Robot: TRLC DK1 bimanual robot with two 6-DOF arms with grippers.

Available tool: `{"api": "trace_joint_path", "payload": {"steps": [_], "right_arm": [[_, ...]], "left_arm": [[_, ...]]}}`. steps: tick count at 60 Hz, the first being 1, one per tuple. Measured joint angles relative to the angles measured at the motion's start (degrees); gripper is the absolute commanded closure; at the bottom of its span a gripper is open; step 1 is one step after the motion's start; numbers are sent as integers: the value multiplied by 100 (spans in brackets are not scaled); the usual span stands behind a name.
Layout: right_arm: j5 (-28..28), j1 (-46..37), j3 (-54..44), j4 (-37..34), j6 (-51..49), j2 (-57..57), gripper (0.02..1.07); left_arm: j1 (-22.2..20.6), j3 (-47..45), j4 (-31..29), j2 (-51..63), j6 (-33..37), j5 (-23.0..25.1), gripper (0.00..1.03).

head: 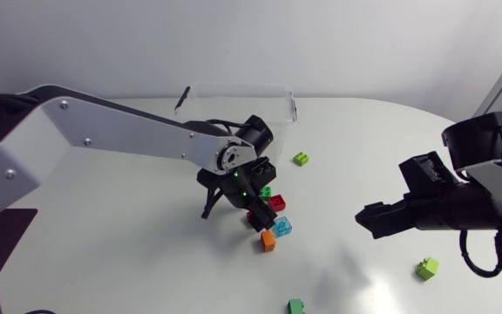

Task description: Place the duplo bricks in the container

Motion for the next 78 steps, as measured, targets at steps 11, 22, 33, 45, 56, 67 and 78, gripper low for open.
{"api": "trace_joint_path", "payload": {"steps": [11, 22, 33, 45, 56, 67, 78], "right_arm": [[-35, -94, -107, -7, 0, -157, 7], [-98, -140, -105, -11, -20, -136, 7], [59, -308, -105, -52, -17, 225, 7], [114, -863, 68, -658, -17, 426, 7], [138, -1204, 317, -935, -87, 431, 7], [146, -1226, 328, -1021, -83, 442, 7], [256, -1080, 396, -1093, -7, 463, 7]], "left_arm": [[4, 411, -457, 223, 20, 0, 44], [11, 638, -820, 461, 61, 0, 80], [61, 654, -848, 503, 61, 0, 84], [70, 654, -931, 383, 63, 0, 86], [175, 654, -946, -74, 111, 66, 86], [269, 549, -828, -302, 168, 205, 86], [452, 476, -837, -487, 190, 332, 86]]}}
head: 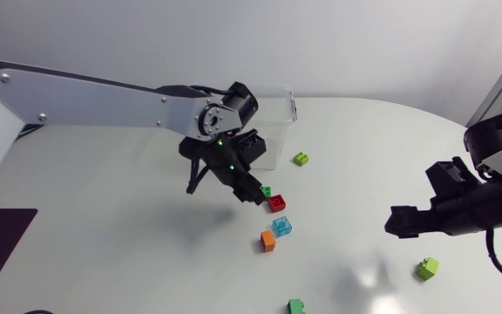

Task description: Place the duplo bricks in the container

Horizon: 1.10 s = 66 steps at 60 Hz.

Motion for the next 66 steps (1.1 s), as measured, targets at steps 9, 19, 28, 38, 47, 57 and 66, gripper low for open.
{"api": "trace_joint_path", "payload": {"steps": [9, 19, 28, 38, 47, 57, 66], "right_arm": [[170, 286, 157, -15, 101, 105, 7], [319, 337, 221, -37, 144, 286, 7], [422, 140, 221, -232, 144, 343, 7], [651, -173, 221, -603, 144, 358, 7], [798, -494, 219, -850, 146, 450, 7], [861, -693, 221, -894, 149, 732, 7], [942, -831, 219, -896, 164, 997, 7]], "left_arm": [[358, 216, -2, -341, -7, 74, 86], [743, 822, 0, -608, -50, 140, 86], [1012, 1394, 201, -715, -205, 162, 86], [1279, 1808, 846, -669, -555, 164, 86], [1427, 2133, 1537, -407, -826, 164, 86], [1473, 2640, 1849, 269, -984, 166, 86], [1550, 3014, 1869, 920, -1060, 131, 85]]}}
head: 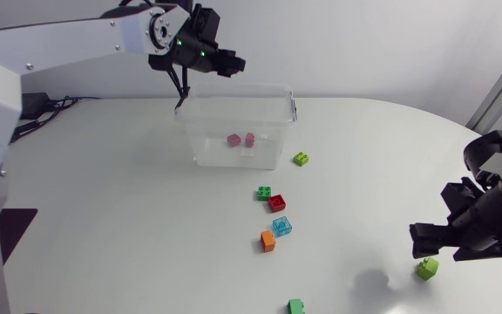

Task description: Place the duplo bricks in the container

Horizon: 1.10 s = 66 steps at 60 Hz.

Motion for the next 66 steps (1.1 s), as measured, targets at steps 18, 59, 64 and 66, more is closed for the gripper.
{"api": "trace_joint_path", "payload": {"steps": [18, 59, 64, 66], "right_arm": [[15, -66, 0, 11, 22, 557, 10], [-2, -48, -4, 160, 20, 728, 13], [-2, -50, -13, 181, 20, 728, 14], [-2, -50, -31, 205, 20, 728, 16]], "left_arm": [[160, 636, 2, 866, -44, -201, 78], [87, 2020, -1132, 1803, -83, -546, 10], [52, 1915, -1189, 1655, -85, -557, 8], [44, 1827, -1191, 1556, -85, -557, 8]]}}
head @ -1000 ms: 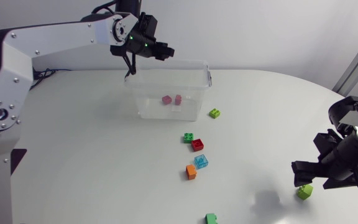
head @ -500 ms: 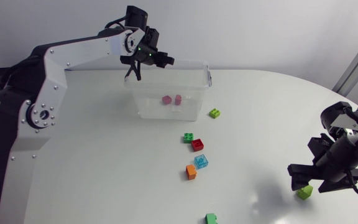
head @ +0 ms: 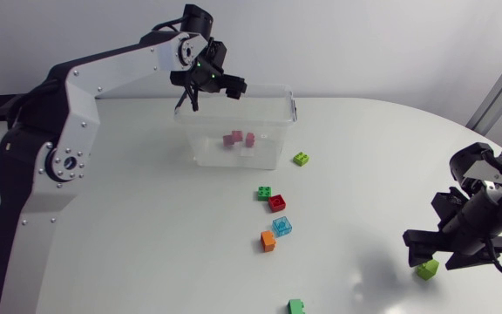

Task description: Place the duplo bricks in the container

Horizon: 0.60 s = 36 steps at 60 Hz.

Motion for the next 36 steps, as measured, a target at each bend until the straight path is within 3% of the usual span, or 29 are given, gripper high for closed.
{"api": "trace_joint_path", "payload": {"steps": [6, 12, 21, 31, 36], "right_arm": [[0, 0, -44, 103, 0, 22, 17], [0, 20, -50, 192, 2, 96, 24], [0, 46, -70, 409, 2, 195, 42], [-9, 103, -116, 564, 0, 197, 76], [-81, 103, -131, 608, 0, 168, 79]], "left_arm": [[-26, -260, -22, -369, -2, 0, 8], [-37, -485, -20, -743, -7, 0, 8], [-35, -1172, 120, -1486, -90, -2, 8], [-42, -1980, 229, -2302, -109, 0, 8], [-42, -2308, 251, -2677, -109, -2, 8]]}}
